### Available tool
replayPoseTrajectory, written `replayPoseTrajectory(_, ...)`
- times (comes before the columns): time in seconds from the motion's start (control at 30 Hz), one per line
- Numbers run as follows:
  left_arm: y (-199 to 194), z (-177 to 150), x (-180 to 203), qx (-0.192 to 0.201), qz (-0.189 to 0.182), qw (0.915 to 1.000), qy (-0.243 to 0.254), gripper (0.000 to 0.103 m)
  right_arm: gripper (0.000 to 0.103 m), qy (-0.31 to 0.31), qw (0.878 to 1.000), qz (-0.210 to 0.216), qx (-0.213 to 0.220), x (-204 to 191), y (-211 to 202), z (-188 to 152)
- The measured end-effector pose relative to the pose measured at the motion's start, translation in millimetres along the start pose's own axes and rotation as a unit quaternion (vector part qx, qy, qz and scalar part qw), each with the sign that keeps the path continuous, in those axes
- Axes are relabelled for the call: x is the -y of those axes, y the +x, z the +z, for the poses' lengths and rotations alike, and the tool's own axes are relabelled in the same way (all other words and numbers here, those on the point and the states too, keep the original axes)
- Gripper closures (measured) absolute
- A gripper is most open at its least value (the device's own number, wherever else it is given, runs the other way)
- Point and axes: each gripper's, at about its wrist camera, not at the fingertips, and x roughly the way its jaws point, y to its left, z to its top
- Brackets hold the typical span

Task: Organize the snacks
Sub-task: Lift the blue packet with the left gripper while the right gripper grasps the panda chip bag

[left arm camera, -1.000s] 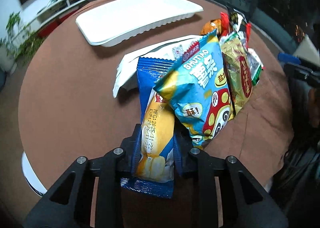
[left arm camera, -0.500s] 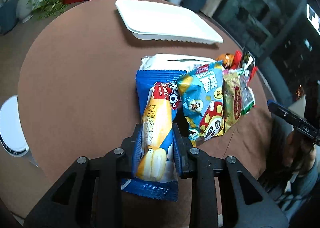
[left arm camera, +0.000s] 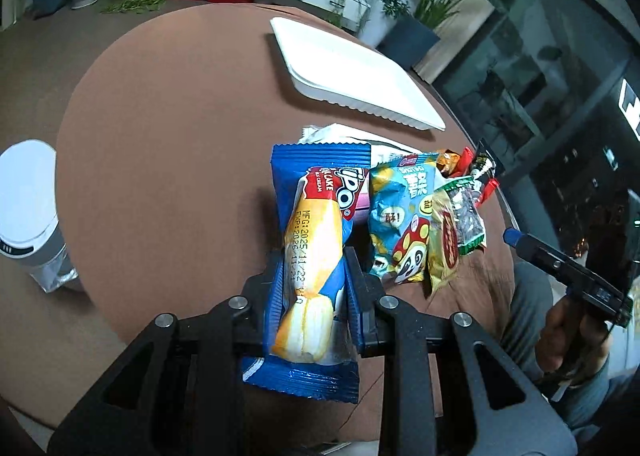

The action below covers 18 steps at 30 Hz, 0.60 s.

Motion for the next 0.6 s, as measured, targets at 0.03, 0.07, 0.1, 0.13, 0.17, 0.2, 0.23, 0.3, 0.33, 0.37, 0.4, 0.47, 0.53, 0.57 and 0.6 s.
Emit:
replayPoseTrajectory(0.03,-1,-1,-2,0.002,0.003,1.0000,-0.003,0.078,0.022,-0.012,1.000,0.011,0.000,-10,3,3)
replayPoseTrajectory(0.07,-3,-2,-4,0.004,0.002,1.0000,-0.006,0.078,0.022,-0.019,1.000,0.017,0.000,-18,7,5)
replayPoseTrajectory(0.1,-5,-2,-5,0.008,0.001,0.9999,-0.009,0.078,0.022,-0.028,0.999,0.025,-0.003,-28,11,7)
replayPoseTrajectory(0.13,-5,-2,-5,0.012,0.000,0.9999,-0.012,0.078,0.022,-0.037,0.999,0.028,-0.008,-37,18,8)
replayPoseTrajectory(0.17,-8,-2,-6,0.016,-0.002,0.9998,-0.014,0.078,0.022,-0.044,0.998,0.032,-0.011,-44,23,9)
replayPoseTrajectory(0.2,-9,-3,-8,0.020,-0.003,0.9997,-0.017,0.078,0.022,-0.050,0.998,0.033,-0.014,-49,28,10)
replayPoseTrajectory(0.23,-11,-4,-10,0.025,-0.003,0.9995,-0.021,0.078,0.022,-0.057,0.998,0.035,-0.017,-57,34,12)
replayPoseTrajectory(0.3,-15,-6,-13,0.031,-0.006,0.9991,-0.027,0.078,0.022,-0.068,0.997,0.034,-0.024,-64,44,13)
replayPoseTrajectory(0.33,-17,-7,-15,0.035,-0.010,0.9988,-0.031,0.078,0.022,-0.072,0.996,0.031,-0.029,-67,50,13)
replayPoseTrajectory(0.37,-20,-8,-17,0.039,-0.011,0.9986,-0.035,0.078,0.022,-0.076,0.996,0.028,-0.036,-72,58,15)
replayPoseTrajectory(0.4,-22,-10,-19,0.043,-0.012,0.9983,-0.038,0.078,0.022,-0.079,0.996,0.026,-0.040,-72,61,12)
replayPoseTrajectory(0.47,-25,-14,-23,0.049,-0.017,0.9976,-0.045,0.078,0.022,-0.085,0.995,0.007,-0.053,-76,73,11)
replayPoseTrajectory(0.53,-28,-17,-25,0.053,-0.022,0.9972,-0.048,0.078,0.022,-0.083,0.994,-0.006,-0.067,-78,87,11)
replayPoseTrajectory(0.57,-30,-18,-27,0.057,-0.023,0.9969,-0.049,0.078,0.022,-0.083,0.994,-0.010,-0.069,-76,90,13)
replayPoseTrajectory(0.6,-32,-19,-29,0.059,-0.024,0.9967,-0.050,0.078,0.022,-0.089,0.993,-0.016,-0.070,-78,93,13)
